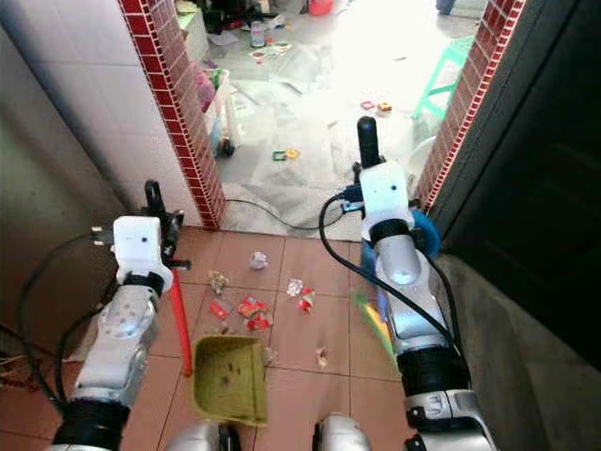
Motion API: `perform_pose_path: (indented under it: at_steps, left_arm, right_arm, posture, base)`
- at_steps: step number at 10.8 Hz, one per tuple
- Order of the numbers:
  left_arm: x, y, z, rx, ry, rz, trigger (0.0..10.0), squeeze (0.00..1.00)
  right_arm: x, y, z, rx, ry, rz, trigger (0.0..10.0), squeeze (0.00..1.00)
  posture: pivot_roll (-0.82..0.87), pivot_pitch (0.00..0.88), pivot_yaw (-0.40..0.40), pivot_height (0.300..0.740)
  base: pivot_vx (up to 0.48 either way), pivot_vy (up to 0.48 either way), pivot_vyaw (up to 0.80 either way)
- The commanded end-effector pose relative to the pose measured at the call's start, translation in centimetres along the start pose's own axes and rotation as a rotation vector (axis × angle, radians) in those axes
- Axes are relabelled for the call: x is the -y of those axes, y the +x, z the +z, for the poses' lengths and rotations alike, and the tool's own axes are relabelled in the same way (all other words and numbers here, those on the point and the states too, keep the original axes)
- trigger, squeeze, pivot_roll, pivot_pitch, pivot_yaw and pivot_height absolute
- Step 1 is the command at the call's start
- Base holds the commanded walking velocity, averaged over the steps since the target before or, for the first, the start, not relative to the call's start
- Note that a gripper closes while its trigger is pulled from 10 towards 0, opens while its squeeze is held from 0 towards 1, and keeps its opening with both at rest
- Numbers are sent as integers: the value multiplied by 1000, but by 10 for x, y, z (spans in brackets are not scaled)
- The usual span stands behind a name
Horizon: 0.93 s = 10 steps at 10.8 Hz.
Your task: Sweep floor
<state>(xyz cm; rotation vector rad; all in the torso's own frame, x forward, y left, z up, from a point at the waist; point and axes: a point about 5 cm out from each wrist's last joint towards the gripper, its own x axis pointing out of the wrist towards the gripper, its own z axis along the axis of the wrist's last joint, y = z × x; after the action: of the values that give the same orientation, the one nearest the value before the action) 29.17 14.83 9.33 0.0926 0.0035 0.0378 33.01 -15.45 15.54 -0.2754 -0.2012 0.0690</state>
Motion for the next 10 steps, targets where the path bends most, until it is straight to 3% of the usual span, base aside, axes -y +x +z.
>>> perform_pose_path:
  at_steps: [1,3,5,8,10]
  left_arm:
    - [4,6,10,56,-30,1,10000,0]
    - [18,20,7,53,-29,-11,10000,0]
    - [20,22,6,47,-28,-10,10000,0]
    - [20,23,-4,3,-50,16,10000,0]
    - [36,28,-11,-26,-102,7,10000,0]
  right_arm:
    - [-1,3,5,27,23,-13,10000,0]
    - [2,0,-1,-6,50,-54,10000,0]
    - [5,-1,-3,-10,61,-57,10000,0]
    - [-1,2,-9,-61,156,-73,10000,0]
    - [-18,10,-8,-124,349,-96,10000,0]
  posture:
    - [-136,54,27,740]
    - [-165,65,38,740]
    - [-172,67,41,740]
    - [-156,88,39,740]
    - [-174,83,44,740]
  base:
    - [0,0,0]
    - [0,0,0]
    - [0,0,0]
    - [0,0,0]
    - [0,0,0]
